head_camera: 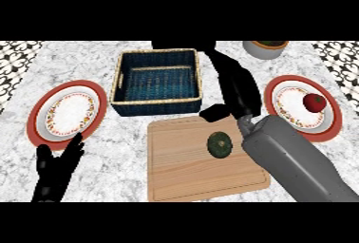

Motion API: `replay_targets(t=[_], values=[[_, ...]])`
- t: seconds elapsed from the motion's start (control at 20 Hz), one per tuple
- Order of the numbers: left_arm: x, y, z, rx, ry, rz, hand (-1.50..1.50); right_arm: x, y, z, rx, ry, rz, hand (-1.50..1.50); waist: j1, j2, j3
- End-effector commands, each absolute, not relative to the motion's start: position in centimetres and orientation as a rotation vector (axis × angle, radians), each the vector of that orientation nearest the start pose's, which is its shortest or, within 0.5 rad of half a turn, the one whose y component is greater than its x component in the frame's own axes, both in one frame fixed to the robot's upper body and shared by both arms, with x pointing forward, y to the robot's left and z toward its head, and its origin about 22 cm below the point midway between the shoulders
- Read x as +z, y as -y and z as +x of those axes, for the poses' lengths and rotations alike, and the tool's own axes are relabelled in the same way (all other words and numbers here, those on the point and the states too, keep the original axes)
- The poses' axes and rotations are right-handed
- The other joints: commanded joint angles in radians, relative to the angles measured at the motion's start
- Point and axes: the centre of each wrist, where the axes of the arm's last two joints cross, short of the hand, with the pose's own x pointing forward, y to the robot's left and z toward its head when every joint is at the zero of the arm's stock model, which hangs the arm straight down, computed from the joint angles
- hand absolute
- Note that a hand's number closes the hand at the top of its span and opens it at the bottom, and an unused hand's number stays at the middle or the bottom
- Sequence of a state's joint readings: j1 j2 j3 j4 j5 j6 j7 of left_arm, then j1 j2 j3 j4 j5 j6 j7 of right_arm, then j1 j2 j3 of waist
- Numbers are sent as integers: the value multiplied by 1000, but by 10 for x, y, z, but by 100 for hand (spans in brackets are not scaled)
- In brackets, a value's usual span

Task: Pick the squash from the cutting board and place it in the basket

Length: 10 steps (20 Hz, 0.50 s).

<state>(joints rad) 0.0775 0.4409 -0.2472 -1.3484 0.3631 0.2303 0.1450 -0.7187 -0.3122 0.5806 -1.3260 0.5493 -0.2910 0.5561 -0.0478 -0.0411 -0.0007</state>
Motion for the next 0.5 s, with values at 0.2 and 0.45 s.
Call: replay_targets(t=[0.2, 0.45], values=[[-61, -311, 187, 24, 977, 192, 0, 204, 107, 320, 1146, 1288, -876, -150, -18, 5, -5], [-65, -307, 182, 14, 978, 190, 0, 246, 114, 301, 1254, 1109, -847, -150, -9, 15, -3]])
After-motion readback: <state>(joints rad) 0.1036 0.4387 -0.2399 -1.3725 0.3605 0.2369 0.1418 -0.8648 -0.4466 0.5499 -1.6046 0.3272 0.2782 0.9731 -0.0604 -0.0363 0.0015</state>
